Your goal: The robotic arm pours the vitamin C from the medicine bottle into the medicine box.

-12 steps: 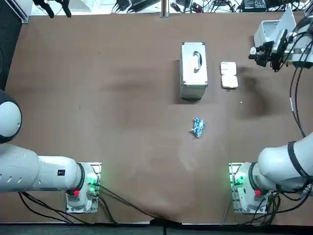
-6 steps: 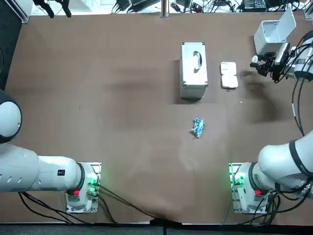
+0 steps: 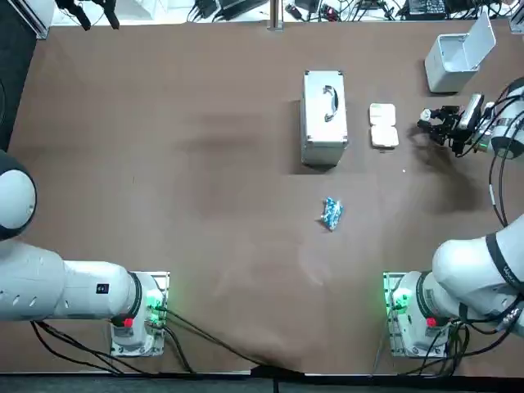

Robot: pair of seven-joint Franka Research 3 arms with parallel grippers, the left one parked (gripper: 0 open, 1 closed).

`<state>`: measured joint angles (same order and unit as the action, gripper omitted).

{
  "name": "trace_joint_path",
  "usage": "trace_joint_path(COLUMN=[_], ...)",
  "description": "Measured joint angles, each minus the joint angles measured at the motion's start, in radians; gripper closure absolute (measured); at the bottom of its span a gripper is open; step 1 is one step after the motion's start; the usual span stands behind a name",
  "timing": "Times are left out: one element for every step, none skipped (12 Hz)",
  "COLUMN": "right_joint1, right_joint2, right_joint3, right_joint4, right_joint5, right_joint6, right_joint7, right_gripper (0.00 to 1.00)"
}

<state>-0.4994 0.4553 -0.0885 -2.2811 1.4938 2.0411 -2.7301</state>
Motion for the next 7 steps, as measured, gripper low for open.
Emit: trace_joint_path(right_joint1=[-0.007,-0.011,-0.012,-0.012,-0.012,-0.012,-0.012], right_joint2=[0.015,0.033,0.051,0.068,0.081,0.090,0.094], right_joint3=[0.000,0.000,0.000,0.000,0.001,0.001,0.001], right_joint4=[0.000,0.000,0.001,0.002,0.006,0.011,0.016], right_joint5=[0.019,0.042,0.067,0.086,0.096,0.100,0.102], right_joint6=[-0.005,-0.016,-0.027,-0.033,-0.037,-0.039,-0.039], right_joint7=[-0.007,-0.015,-0.020,-0.022,-0.024,-0.024,-0.024], right_gripper=[0.57,0.57,0.57,0.57,0.57,0.57,0.57])
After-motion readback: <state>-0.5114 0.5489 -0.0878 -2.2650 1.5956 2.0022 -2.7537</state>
